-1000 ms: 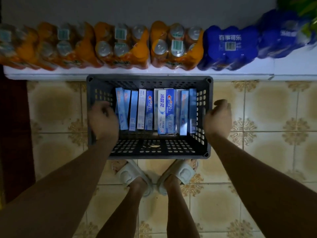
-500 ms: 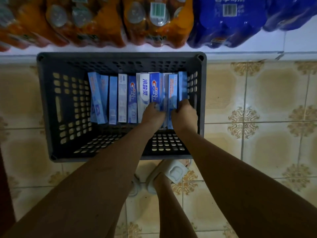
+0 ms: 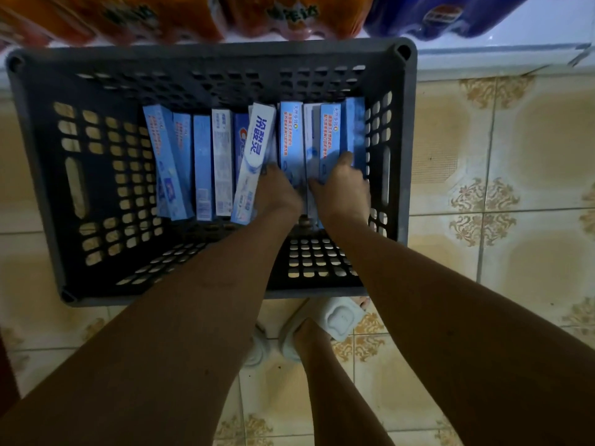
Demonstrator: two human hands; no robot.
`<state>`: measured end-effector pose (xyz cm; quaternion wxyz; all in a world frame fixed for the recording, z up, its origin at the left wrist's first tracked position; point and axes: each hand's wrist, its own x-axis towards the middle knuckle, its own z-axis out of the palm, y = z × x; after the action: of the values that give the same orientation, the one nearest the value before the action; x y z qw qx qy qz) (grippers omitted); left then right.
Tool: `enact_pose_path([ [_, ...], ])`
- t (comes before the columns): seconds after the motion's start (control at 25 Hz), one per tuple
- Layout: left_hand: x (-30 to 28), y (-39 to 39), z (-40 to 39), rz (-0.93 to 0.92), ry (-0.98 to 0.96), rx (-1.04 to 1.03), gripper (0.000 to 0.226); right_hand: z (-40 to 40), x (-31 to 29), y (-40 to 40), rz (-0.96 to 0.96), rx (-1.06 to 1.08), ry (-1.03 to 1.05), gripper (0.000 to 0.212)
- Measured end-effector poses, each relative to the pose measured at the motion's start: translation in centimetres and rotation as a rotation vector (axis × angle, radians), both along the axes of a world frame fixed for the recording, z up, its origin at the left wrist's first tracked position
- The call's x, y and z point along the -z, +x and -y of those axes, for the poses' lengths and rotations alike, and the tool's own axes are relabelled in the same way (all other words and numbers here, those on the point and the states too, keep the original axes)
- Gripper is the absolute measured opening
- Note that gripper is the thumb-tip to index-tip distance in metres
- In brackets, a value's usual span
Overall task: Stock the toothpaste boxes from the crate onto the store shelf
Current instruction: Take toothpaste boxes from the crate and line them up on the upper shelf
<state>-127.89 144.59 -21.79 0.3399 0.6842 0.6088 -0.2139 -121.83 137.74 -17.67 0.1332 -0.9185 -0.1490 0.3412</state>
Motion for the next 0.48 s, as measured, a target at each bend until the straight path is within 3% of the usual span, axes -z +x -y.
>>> enact_pose_path([
  [0.16,-0.8,-0.5,-1.4,0.145,-0.116,-0.037,0.05,0.0,0.4,0.1,-0.057,0.093,0.09,0.046],
  [0.32,-5.0,-2.2,-2.9,0.412,-0.398,-0.258,0.054,0.4,-2.5,1.3,-0.531,0.563,0.318,0.027],
  [0.48,-11.0,-4.1,-3.7,0.452,-0.557,-0.49,0.068,1.1,-7.9,2.2,-0.716,0.745,0.37,0.01],
])
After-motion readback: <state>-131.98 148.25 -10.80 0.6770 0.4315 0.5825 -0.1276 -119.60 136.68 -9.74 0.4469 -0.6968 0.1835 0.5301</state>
